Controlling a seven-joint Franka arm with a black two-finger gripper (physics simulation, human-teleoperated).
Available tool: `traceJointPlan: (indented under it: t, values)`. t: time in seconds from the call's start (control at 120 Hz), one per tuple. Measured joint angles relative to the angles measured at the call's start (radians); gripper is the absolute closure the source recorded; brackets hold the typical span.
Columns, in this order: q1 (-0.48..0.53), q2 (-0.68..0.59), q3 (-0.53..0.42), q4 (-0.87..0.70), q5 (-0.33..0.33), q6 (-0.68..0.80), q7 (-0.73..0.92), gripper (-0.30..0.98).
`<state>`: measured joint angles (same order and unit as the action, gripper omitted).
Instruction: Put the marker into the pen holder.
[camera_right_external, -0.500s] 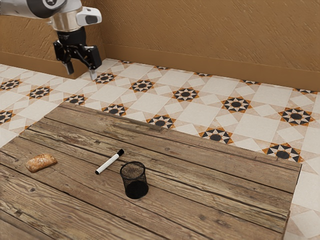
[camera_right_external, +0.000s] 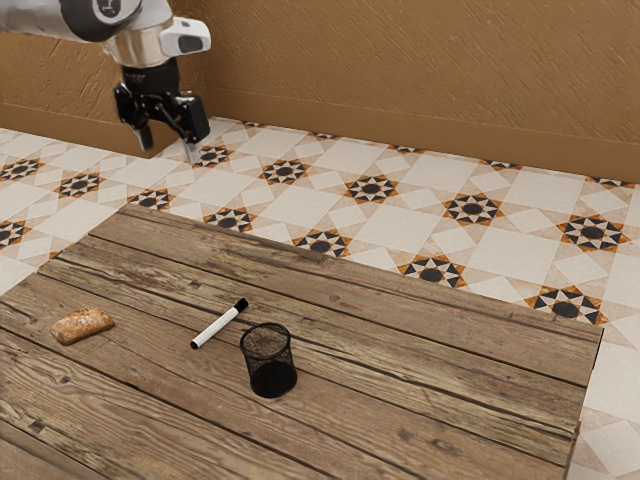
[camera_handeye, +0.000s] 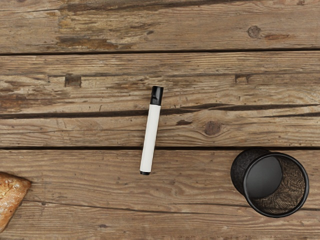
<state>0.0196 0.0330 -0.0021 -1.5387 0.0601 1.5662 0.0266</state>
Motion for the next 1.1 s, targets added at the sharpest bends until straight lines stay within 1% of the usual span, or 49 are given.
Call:
traceJointPlan:
  t: [0.075, 0.117, 0.15, 0.208, 0.267, 0.408, 0.542, 0.658, 0.742, 0.825, 0.975, 1.1]
  values:
    - [-0.058, 0.005, 0.041, -0.193, 0.006, 0.083, 0.001, 0.00]
    - [-0.072, 0.047, 0.055, -0.265, 0.005, 0.144, 0.003, 0.00]
    - [-0.062, 0.104, 0.060, -0.292, 0.000, 0.194, 0.004, 0.00]
    - [-0.011, 0.196, 0.064, -0.309, -0.014, 0.275, 0.006, 0.00]
    - [0.018, 0.267, 0.066, -0.304, -0.028, 0.345, 0.008, 0.00]
    - [0.031, 0.398, 0.065, -0.218, -0.040, 0.453, 0.016, 0.00]
    - [0.032, 0.439, 0.063, -0.193, -0.046, 0.511, 0.053, 0.00]
    - [0.035, 0.508, 0.058, -0.180, -0.056, 0.559, 0.088, 0.00]
    - [0.038, 0.534, 0.056, -0.163, -0.061, 0.581, 0.110, 0.02]
    - [0.039, 0.545, 0.056, -0.154, -0.066, 0.596, 0.128, 0.07]
    - [0.039, 0.547, 0.056, -0.152, -0.081, 0.612, 0.155, 0.22]
    - [0.039, 0.552, 0.056, -0.152, -0.092, 0.618, 0.172, 0.32]
